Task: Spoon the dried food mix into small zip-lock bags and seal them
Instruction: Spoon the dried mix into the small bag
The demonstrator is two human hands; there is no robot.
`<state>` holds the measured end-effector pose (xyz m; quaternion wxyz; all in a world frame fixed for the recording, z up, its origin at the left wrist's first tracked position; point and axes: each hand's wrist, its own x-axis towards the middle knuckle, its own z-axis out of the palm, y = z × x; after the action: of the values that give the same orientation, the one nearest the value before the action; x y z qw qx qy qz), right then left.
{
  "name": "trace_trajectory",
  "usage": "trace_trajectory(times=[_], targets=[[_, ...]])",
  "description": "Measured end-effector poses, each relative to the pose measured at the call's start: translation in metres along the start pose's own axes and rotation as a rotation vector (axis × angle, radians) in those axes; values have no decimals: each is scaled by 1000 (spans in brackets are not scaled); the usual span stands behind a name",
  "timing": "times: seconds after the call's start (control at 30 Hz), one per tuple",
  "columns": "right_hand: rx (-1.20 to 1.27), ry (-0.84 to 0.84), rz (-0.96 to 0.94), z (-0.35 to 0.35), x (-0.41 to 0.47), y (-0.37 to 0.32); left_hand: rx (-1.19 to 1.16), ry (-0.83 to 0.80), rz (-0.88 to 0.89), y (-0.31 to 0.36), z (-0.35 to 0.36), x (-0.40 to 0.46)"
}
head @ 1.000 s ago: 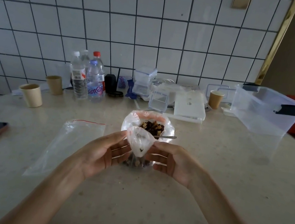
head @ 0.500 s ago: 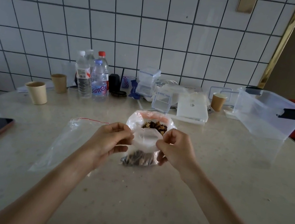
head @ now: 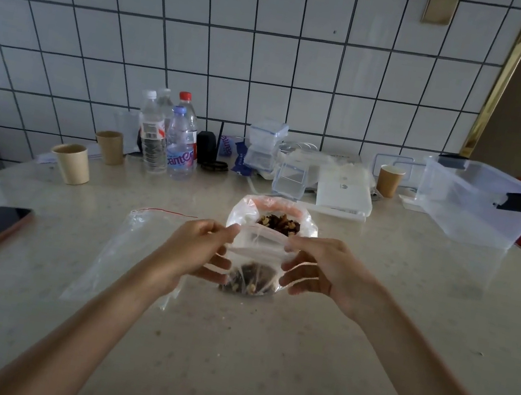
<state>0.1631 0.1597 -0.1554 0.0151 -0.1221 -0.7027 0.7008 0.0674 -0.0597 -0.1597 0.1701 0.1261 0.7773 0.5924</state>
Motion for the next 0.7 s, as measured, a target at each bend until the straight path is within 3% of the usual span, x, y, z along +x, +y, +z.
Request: trace_trajectory(times=[0.13, 0.27, 0.5, 0.7], targets=[[256, -104, 52, -8, 2, 1, -414, -228, -137, 4, -4, -1], [318, -158, 100, -5, 3, 5, -554, -315, -147, 4, 3, -1], [326, -151, 109, -2, 4, 7, -593, -437, -181, 0, 6, 4], [-9, 5, -66, 3, 1, -1, -430, -386, -144, 8, 6, 4]])
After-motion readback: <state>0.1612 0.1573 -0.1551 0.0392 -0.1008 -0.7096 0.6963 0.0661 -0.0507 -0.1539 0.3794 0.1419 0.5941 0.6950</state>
